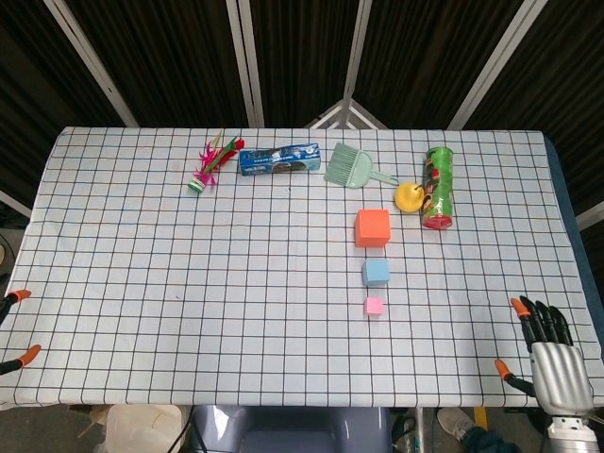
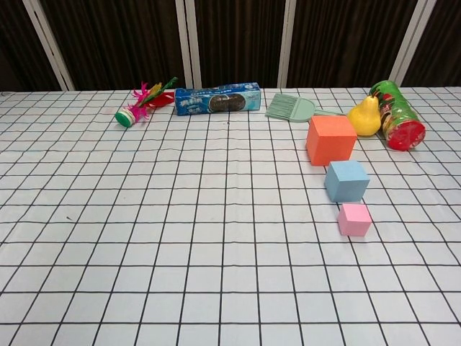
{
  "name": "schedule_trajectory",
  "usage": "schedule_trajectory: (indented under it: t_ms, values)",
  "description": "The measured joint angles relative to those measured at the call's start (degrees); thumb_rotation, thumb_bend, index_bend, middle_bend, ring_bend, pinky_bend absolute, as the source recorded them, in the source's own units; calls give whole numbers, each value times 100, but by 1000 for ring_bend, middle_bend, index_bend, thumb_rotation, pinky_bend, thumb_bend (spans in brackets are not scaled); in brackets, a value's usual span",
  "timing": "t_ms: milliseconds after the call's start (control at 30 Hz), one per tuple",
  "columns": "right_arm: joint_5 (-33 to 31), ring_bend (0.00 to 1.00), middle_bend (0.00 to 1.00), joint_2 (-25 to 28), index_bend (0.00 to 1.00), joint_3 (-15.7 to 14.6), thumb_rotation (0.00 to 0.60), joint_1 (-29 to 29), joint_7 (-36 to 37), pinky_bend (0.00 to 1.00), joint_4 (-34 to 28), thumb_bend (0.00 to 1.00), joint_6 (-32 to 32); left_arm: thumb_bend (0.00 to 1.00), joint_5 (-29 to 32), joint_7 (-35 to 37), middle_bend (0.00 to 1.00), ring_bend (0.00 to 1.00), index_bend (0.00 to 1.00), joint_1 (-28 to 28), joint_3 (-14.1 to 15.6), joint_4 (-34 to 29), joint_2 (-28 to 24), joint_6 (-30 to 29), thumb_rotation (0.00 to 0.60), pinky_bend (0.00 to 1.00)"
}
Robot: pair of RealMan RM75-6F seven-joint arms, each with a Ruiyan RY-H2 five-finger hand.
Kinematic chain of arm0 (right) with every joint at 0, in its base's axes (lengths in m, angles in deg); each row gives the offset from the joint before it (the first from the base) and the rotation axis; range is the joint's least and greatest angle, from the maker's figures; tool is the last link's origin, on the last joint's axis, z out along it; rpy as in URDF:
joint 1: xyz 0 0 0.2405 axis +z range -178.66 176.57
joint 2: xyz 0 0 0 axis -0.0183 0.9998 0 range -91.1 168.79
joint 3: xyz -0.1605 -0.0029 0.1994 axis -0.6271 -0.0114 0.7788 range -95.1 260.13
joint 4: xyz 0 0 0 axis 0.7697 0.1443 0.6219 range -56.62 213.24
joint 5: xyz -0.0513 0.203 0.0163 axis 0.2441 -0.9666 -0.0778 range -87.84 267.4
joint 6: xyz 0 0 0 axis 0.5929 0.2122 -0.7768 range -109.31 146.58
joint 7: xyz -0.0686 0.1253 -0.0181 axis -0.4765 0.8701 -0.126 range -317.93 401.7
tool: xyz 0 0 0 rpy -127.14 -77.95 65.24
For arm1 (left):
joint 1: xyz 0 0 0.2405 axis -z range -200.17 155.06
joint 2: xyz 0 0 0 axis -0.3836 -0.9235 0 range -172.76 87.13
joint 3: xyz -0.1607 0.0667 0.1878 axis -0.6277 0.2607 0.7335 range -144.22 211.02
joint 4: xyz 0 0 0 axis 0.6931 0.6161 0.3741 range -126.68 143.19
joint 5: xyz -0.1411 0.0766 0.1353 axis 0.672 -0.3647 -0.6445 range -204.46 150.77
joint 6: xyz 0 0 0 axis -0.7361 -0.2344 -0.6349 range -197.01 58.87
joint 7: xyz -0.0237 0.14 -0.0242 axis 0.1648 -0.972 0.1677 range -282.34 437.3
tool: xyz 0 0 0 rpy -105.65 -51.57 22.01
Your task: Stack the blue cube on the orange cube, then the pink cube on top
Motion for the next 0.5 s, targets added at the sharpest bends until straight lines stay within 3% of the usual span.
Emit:
schedule_trajectory:
  t_ms: [167, 267, 500]
  values:
    - [64, 18, 88, -131, 101, 63, 600, 289, 14, 0, -114, 292, -389, 206, 123, 17, 7, 0, 216, -6, -19, 1, -9, 39, 600, 18]
    - [-77, 18, 87, -185, 150, 253, 600, 630, -116, 0, -219, 292, -811, 206, 151, 38, 7, 0, 216, 4, -50, 13, -13, 43, 600, 18]
    - [-1017, 18, 87, -383, 215, 801, 600, 1505, -846, 0, -415, 292, -1827, 206, 247, -55, 7, 0, 216, 45, -62, 18, 12, 151, 600, 18]
